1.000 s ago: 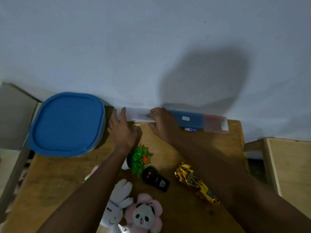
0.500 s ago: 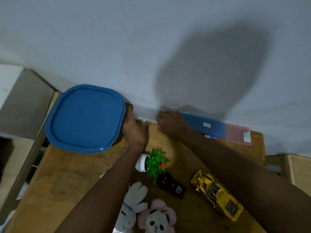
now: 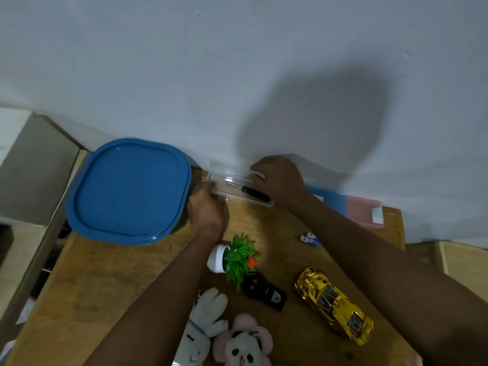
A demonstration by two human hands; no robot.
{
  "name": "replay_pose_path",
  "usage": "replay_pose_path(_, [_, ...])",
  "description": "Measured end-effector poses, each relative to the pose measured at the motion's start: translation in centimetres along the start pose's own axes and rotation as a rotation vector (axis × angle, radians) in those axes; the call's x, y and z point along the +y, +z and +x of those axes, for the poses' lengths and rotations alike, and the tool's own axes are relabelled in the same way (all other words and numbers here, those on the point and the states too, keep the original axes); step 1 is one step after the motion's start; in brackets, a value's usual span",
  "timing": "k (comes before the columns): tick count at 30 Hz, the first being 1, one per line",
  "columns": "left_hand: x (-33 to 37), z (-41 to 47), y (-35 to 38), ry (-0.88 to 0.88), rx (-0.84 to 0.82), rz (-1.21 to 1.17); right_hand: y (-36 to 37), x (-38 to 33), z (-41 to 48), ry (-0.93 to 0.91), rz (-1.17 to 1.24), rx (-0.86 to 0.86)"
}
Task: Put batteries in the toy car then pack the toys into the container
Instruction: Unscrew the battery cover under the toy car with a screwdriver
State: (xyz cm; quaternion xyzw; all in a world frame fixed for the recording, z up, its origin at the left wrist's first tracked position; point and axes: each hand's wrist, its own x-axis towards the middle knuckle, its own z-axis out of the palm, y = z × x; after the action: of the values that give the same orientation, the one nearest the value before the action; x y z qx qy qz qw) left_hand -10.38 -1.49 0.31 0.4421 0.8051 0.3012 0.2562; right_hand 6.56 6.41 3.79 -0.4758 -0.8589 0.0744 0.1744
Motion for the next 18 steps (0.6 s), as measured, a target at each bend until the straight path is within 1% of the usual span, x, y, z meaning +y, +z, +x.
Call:
replay_pose_path(2, [0.0, 0.1, -0.1, 0.0, -0.026, 0.062, 0.4, -0.6, -0.5, -0.015, -0.256, -0.013])
replay_pose_path(4, [0.2, 0.1, -0.2, -0.011, -0.043, 0.061, 0.6, -1.2, -0.7, 0.056, -0.318, -0.015])
replay_pose_path(6, [0.2, 0.0, -0.3, -0.026, -0.043, 0.06, 0.6, -1.5, -1.0, 0.121, -0.291, -0.009])
replay_pose_path(7, [0.3, -0.1, -0.3, -0.033, -0.041, 0.063, 0.8, -1.5, -1.3, 0.133, -0.265, -0.045])
replay_pose_path(11, [0.5, -0.4, -0.2, -0.029, -0.036, 0.061, 2.1, -1.5, -2.5, 0.199, -0.161, -0.284])
replay_pose_path(15, [0.3, -0.6, -0.1, -0.023, -0.043, 0.062, 2.8, -1.2, -2.1, 0.282, -0.128, -0.399])
replay_pose_path(18, [0.4, -0.7, -0.1, -0.027, -0.049, 0.056, 2.9, -1.4, -1.5, 0.303, -0.139, -0.432])
